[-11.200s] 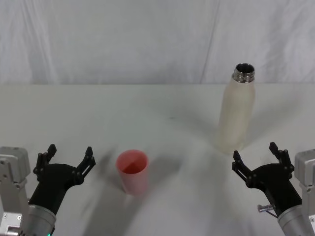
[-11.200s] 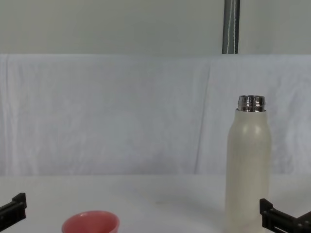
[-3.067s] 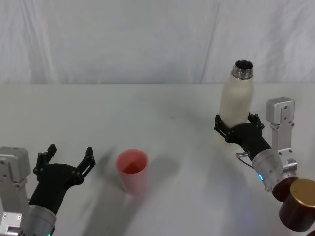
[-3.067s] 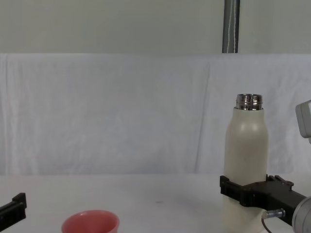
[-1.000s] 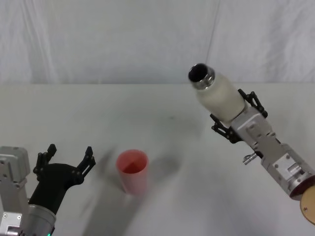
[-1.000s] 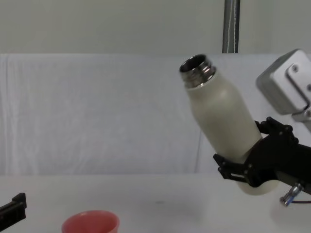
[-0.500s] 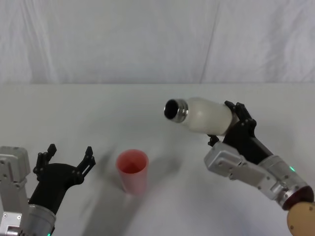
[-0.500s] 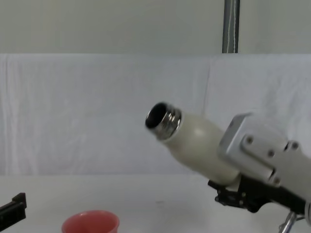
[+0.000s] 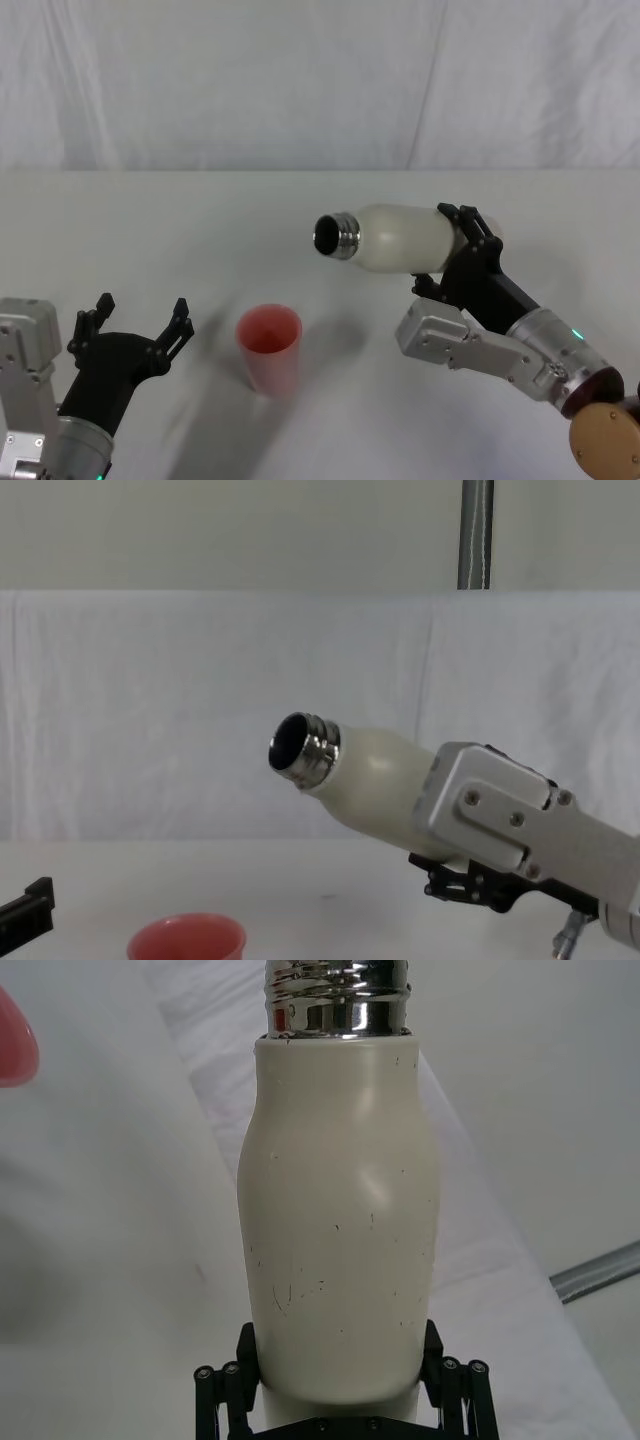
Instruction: Grasp the thermos with one hand and pour water into the cup lid.
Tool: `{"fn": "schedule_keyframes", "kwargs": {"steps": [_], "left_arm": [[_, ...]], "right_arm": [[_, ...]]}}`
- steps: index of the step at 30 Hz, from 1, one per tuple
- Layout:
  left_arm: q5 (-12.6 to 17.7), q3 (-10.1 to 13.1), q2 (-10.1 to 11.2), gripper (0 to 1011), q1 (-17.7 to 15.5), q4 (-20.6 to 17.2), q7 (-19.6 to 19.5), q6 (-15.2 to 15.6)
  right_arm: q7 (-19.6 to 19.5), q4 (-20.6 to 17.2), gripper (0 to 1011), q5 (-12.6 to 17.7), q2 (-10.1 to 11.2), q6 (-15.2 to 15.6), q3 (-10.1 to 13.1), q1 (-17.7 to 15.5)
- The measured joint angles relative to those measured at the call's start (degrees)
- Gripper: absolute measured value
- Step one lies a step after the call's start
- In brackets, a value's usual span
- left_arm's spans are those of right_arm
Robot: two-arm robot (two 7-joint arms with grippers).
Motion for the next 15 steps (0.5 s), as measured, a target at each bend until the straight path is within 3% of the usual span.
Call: {"fn": "schedule_keyframes", "kwargs": {"steps": [15], "left_arm": [[0.0, 0.0, 0.0, 1001, 0.0, 0.0, 0.0, 0.0]], "right_arm": [[0.6, 0.7, 949, -2.3, 0.8, -1.7, -3.2, 2.3]]}}
